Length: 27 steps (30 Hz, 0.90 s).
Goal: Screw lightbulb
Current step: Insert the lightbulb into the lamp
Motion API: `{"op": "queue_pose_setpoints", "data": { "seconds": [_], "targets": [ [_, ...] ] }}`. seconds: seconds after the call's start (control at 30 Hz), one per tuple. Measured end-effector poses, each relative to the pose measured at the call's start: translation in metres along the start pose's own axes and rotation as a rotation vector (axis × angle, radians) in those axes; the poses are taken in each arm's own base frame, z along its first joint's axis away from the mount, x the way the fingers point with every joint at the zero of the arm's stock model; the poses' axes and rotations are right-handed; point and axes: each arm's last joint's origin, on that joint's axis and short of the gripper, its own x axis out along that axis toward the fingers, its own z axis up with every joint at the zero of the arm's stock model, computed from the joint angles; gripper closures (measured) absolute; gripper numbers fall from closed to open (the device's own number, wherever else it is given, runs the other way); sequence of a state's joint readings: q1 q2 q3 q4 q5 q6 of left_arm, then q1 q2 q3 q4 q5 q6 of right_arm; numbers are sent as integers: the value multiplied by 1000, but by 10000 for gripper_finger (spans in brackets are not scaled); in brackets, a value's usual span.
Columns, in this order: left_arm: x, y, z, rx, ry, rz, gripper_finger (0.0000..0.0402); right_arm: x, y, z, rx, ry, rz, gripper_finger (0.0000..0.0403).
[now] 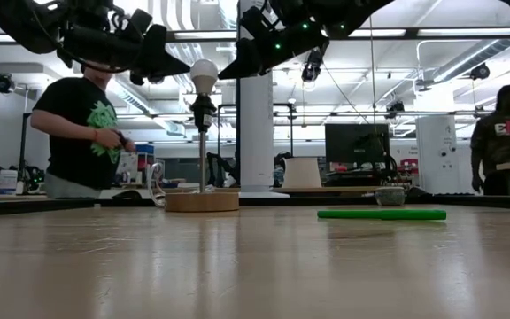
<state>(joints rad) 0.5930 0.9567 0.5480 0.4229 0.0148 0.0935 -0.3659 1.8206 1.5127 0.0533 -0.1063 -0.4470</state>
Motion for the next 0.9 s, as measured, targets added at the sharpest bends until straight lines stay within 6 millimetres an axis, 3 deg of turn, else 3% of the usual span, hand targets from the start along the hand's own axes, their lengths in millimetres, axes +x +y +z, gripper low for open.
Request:
{"op": "queue_pose_setpoints", "data": {
  "seconds": [0.2, 0.4, 0.6, 0.9],
  "targets": [
    [0, 0, -3, -1, 32, 3, 401, 0, 5, -2, 3, 27, 32, 403],
    [-7, 0, 0, -22, 40, 14, 401, 0, 1, -5, 10, 78, -44, 403],
    [-10, -3, 4, -23, 5, -109, 401, 0, -4, -3, 4, 40, -59, 403],
    [-5, 0, 2, -25, 6, -5, 401, 0, 3, 2, 2, -16, 28, 403]
  ]
}}
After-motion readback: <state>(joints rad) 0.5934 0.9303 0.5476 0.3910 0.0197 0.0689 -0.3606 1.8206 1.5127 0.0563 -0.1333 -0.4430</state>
